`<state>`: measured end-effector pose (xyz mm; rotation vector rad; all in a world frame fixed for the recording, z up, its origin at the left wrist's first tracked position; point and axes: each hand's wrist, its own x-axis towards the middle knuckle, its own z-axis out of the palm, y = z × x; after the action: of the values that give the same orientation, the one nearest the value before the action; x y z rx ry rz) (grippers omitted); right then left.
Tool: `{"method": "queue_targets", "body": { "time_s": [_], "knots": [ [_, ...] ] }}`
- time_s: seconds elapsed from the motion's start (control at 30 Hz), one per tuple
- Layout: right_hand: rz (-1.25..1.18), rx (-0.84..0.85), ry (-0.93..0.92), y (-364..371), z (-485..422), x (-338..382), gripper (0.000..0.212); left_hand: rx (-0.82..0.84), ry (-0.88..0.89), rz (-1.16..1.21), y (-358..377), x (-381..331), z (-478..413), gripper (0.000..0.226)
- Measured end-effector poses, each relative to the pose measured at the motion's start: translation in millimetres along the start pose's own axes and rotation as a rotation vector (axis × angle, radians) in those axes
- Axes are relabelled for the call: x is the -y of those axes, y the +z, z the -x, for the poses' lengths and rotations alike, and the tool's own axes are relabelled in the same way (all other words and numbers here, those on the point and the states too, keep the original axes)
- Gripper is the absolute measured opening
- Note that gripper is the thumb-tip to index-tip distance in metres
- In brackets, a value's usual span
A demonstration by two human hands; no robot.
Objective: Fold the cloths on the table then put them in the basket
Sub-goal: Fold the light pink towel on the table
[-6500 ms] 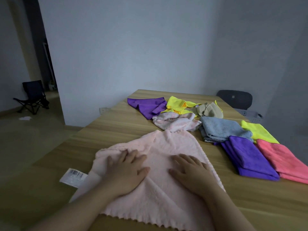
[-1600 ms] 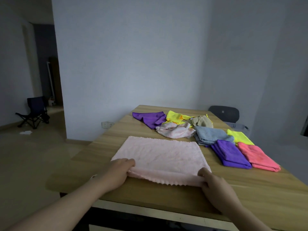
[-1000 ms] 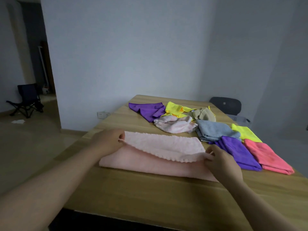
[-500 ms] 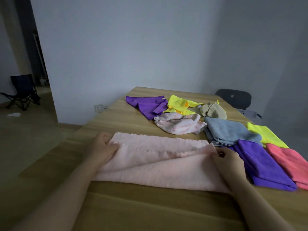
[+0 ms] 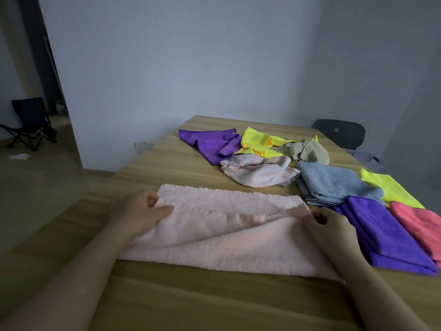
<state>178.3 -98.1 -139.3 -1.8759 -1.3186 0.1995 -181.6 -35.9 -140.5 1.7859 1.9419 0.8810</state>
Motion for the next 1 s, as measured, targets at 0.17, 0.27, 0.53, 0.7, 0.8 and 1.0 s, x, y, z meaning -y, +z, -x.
{"method": "queue_targets", "body": {
  "time_s": [0.17, 0.27, 0.53, 0.7, 0.8, 1.0],
  "knots": [
    [0.001, -0.002, -0.013, 0, 2, 1, 0.011, -0.143, 0.083, 0.046, 1, -5, 3, 0.008],
    [-0.059, -0.009, 0.001, -2, 5, 3, 0.011, -0.179, 0.093, 0.151, -1, -10, 5, 0.012],
    [-0.21, -0.104, 0.093, -20, -15, 18, 0.009, -0.278, 0.052, 0.354, -5, -29, -20, 0.013],
    [-0.192, -0.081, 0.151, -9, -41, 24, 0.01, -0.231, -0.148, 0.559, 17, -26, -58, 0.014],
    [-0.073, -0.056, 0.184, 10, -45, 13, 0.013, -0.275, -0.137, 0.416, 29, -12, -64, 0.02],
    [0.002, -0.05, 0.165, 20, -49, 4, 0.011, -0.217, -0.051, 0.211, 30, -11, -75, 0.017]
  ]
}}
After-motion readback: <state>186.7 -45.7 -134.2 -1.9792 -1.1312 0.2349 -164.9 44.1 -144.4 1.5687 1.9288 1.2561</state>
